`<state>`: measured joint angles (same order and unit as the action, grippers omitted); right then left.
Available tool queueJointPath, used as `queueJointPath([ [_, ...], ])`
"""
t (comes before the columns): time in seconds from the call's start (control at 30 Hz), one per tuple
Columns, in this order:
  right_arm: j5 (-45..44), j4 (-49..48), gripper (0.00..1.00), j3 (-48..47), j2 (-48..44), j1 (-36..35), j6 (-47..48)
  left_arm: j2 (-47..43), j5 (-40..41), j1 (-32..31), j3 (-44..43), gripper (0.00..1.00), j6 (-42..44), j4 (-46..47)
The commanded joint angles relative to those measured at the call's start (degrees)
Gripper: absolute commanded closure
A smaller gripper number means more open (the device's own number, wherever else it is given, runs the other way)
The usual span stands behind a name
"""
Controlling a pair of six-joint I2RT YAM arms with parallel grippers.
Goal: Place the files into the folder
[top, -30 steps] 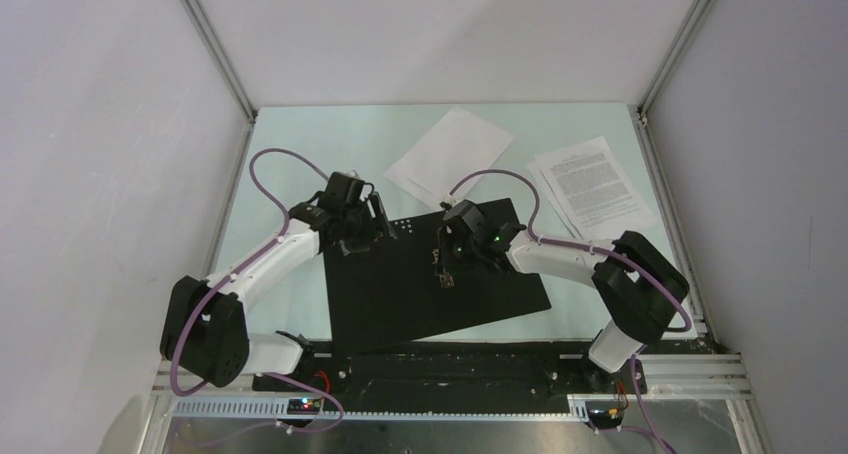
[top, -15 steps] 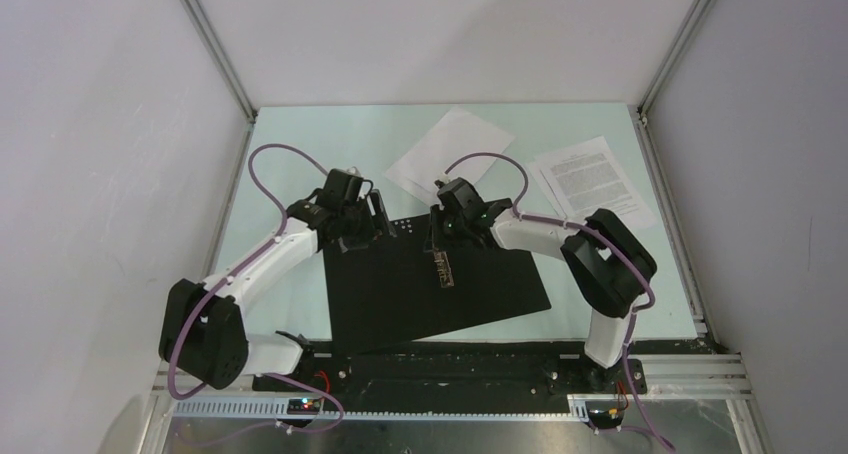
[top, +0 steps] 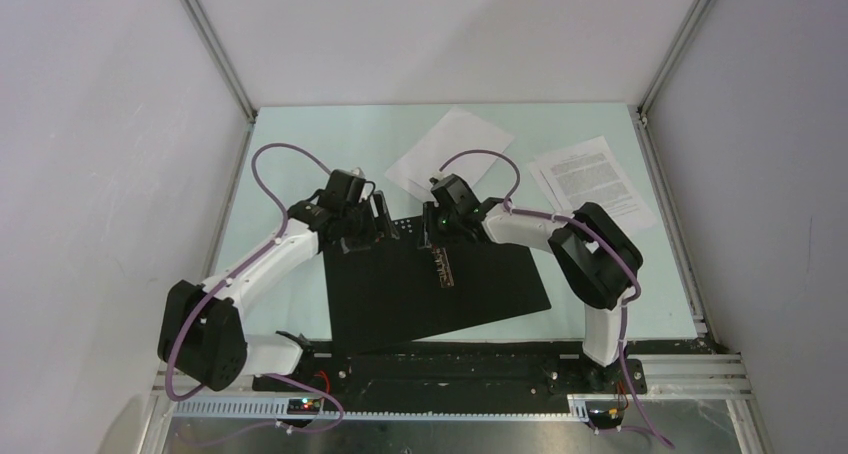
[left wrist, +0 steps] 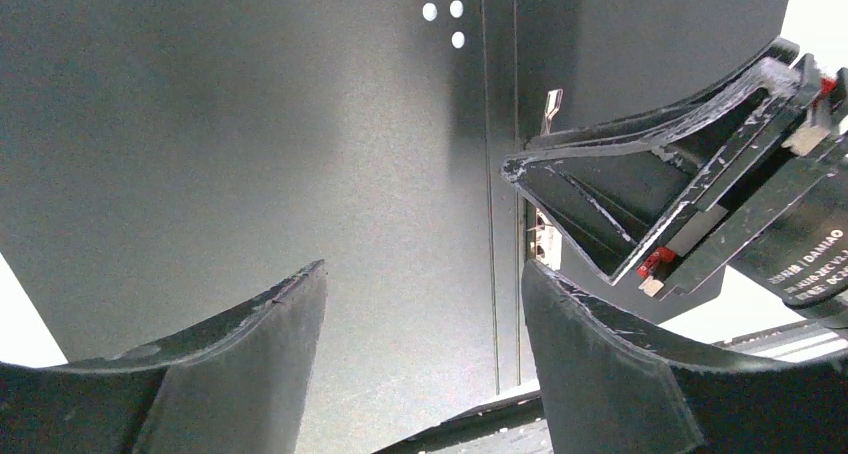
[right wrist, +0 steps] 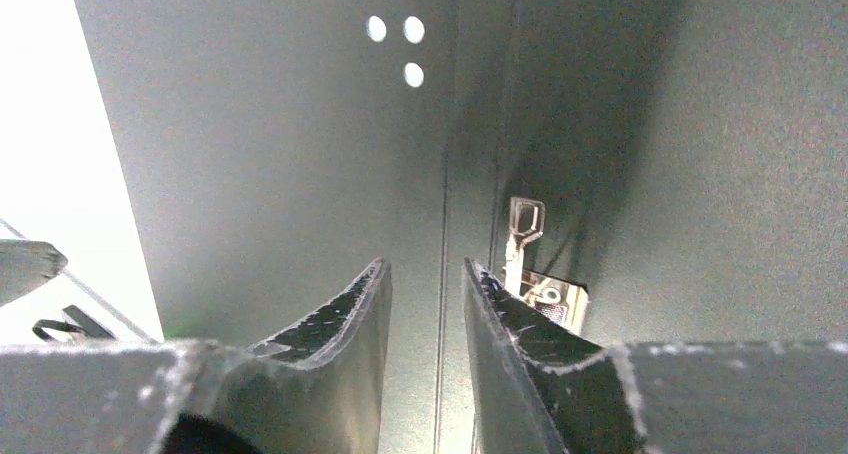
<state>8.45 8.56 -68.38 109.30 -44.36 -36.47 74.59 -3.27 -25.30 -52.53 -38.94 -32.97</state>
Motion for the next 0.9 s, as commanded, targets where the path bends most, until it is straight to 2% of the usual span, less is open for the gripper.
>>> queueJointPath([
  [0.0,-2.4,3.5,0.61,-4.6,-4.0,-0.5,2.1,0.3,-0.5,-1.0,-2.4,0.23,1.0,0.3],
  [0.17,-11.1,11.3,0.49,-6.8,-7.9,-2.3,4.2,0.5,-0.1,-1.0,-3.1,0.23,1.3,0.2],
  [0.27,-17.2,17.5,0.47,-6.5,-9.5,-3.1,4.2,1.0,0.0,-1.1,-3.2,0.23,1.4,0.2],
  [0.37,-21.8,19.5,0.46,-2.9,-12.3,-2.5,3.5,3.0,1.4,-2.5,-3.7,0.23,1.5,0.4],
  [0.57,-22.1,17.3,0.47,2.4,-15.2,-1.2,4.3,9.3,7.5,-7.7,-8.2,0.31,-0.9,0.5],
  [0.73,-22.2,16.3,0.46,2.5,-13.5,-5.4,5.2,12.9,11.4,-8.5,-9.1,0.35,-3.6,0.6],
  [0.87,-23.1,15.4,0.46,2.4,-10.5,-6.8,4.5,13.3,15.0,-8.0,-6.5,0.36,-6.0,0.6],
])
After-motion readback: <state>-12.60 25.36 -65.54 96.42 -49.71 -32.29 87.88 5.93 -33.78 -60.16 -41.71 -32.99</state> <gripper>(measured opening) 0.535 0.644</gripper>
